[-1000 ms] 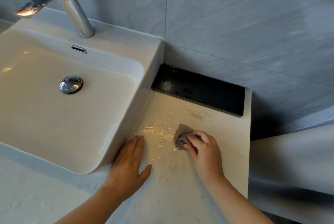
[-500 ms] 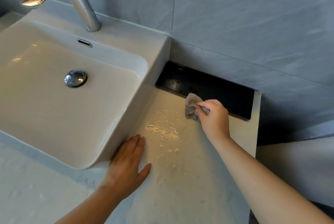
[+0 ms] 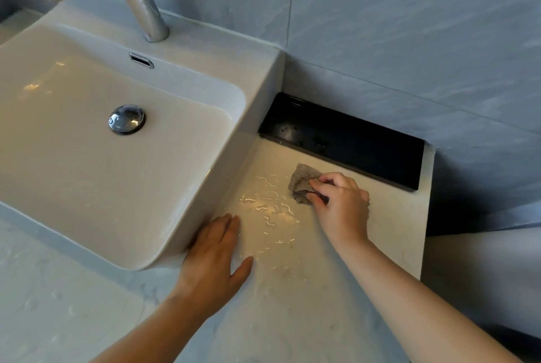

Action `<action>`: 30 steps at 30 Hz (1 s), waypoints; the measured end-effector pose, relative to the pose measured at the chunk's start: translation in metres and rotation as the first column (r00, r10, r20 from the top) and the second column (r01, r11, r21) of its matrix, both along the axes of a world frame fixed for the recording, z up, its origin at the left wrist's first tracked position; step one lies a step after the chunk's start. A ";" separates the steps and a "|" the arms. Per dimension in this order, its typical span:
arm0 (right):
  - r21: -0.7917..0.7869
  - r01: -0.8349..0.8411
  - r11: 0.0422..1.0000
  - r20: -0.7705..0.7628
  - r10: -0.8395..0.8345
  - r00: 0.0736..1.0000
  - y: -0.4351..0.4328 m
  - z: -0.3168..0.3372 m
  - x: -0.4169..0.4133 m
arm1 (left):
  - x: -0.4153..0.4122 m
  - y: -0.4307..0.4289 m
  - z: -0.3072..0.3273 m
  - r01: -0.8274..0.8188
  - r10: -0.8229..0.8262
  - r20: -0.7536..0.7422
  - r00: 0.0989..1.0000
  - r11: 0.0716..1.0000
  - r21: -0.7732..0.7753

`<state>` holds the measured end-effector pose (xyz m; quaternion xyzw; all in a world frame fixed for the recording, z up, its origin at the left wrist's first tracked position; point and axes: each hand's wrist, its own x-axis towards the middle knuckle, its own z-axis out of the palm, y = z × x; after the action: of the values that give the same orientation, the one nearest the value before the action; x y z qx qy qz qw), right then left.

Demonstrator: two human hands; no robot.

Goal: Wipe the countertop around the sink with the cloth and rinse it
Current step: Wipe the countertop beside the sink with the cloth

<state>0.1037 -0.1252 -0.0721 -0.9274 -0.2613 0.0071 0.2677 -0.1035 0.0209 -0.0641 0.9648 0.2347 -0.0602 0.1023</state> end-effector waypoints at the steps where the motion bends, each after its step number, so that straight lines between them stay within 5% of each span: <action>1: 0.008 0.015 1.000 -0.015 -0.015 1.000 0.001 0.000 -0.003 | -0.001 0.001 -0.001 0.008 -0.008 0.007 1.000 1.000 0.006; 10: 0.170 0.031 0.985 -0.022 -0.027 0.999 -0.007 -0.008 -0.070 | -0.020 -0.010 0.015 0.117 -0.106 0.107 0.989 0.987 -0.109; 16: 0.215 -0.021 0.976 -0.204 0.066 0.977 -0.016 -0.001 -0.087 | -0.045 -0.001 0.008 0.129 -0.128 0.018 0.992 0.991 -0.035; 22: 0.391 0.228 0.892 -0.208 -0.156 0.966 0.004 0.033 -0.053 | -0.048 0.003 0.008 0.113 -0.113 -0.008 0.994 0.993 -0.033; 30: 0.253 0.185 0.950 -0.127 -0.157 0.979 0.043 0.028 0.021 | -0.054 0.012 0.011 0.171 -0.172 -0.005 0.985 0.981 -0.091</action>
<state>0.1247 -0.0820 -0.0443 -0.9011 -0.1641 -0.0021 0.4014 -0.1571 0.0329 -0.0534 0.9754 0.1486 -0.0853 0.1386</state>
